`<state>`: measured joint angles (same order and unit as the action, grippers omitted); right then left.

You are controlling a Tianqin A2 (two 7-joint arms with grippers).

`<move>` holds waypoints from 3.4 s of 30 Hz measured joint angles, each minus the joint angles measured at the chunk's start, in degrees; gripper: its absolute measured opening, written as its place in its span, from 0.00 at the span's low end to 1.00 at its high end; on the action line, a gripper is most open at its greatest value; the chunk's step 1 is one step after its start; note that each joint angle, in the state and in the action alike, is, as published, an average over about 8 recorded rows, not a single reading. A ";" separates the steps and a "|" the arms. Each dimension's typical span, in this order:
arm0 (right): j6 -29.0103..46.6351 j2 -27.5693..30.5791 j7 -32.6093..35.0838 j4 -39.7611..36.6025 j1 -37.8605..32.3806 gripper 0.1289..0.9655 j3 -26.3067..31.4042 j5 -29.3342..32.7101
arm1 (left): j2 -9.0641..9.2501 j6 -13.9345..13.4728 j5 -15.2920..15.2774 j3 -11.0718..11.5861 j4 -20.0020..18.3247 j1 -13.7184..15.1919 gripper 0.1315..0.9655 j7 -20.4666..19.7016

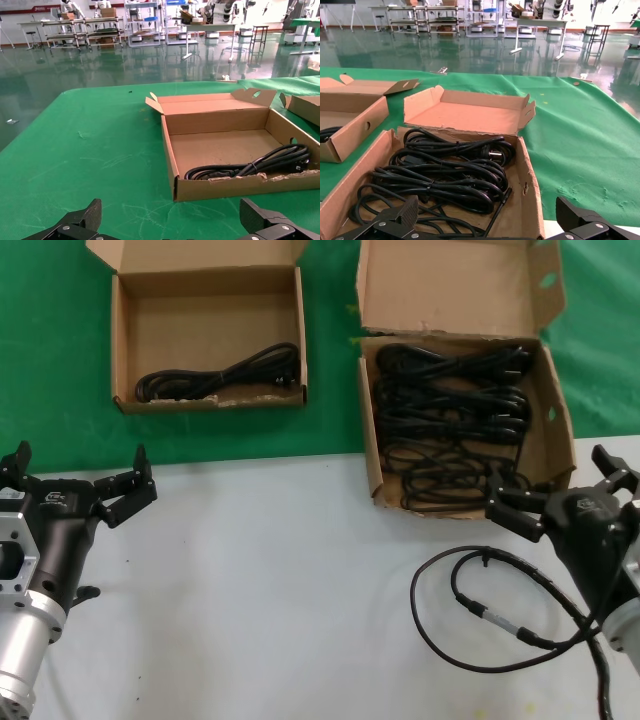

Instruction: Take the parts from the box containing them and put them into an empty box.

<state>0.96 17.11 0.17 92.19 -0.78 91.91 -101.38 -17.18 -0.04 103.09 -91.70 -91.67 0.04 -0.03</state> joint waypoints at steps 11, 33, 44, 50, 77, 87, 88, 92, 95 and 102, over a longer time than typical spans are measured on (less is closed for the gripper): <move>0.00 0.00 0.00 0.00 0.00 1.00 0.00 0.00 | 0.00 0.00 0.00 0.00 0.00 0.00 1.00 0.00; 0.00 0.00 0.00 0.00 0.00 1.00 0.00 0.00 | 0.00 0.00 0.00 0.00 0.00 0.00 1.00 0.00; 0.00 0.00 0.00 0.00 0.00 1.00 0.00 0.00 | 0.00 0.00 0.00 0.00 0.00 0.00 1.00 0.00; 0.00 0.00 0.00 0.00 0.00 1.00 0.00 0.00 | 0.00 0.00 0.00 0.00 0.00 0.00 1.00 0.00; 0.00 0.00 0.00 0.00 0.00 1.00 0.00 0.00 | 0.00 0.00 0.00 0.00 0.00 0.00 1.00 0.00; 0.00 0.00 0.00 0.00 0.00 1.00 0.00 0.00 | 0.00 0.00 0.00 0.00 0.00 0.00 1.00 0.00; 0.00 0.00 0.00 0.00 0.00 1.00 0.00 0.00 | 0.00 0.00 0.00 0.00 0.00 0.00 1.00 0.00; 0.00 0.00 0.00 0.00 0.00 1.00 0.00 0.00 | 0.00 0.00 0.00 0.00 0.00 0.00 1.00 0.00; 0.00 0.00 0.00 0.00 0.00 1.00 0.00 0.00 | 0.00 0.00 0.00 0.00 0.00 0.00 1.00 0.00; 0.00 0.00 0.00 0.00 0.00 1.00 0.00 0.00 | 0.00 0.00 0.00 0.00 0.00 0.00 1.00 0.00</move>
<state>0.96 17.11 0.17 92.19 -0.78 91.91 -101.38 -17.18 -0.04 103.09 -91.70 -91.67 0.04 -0.03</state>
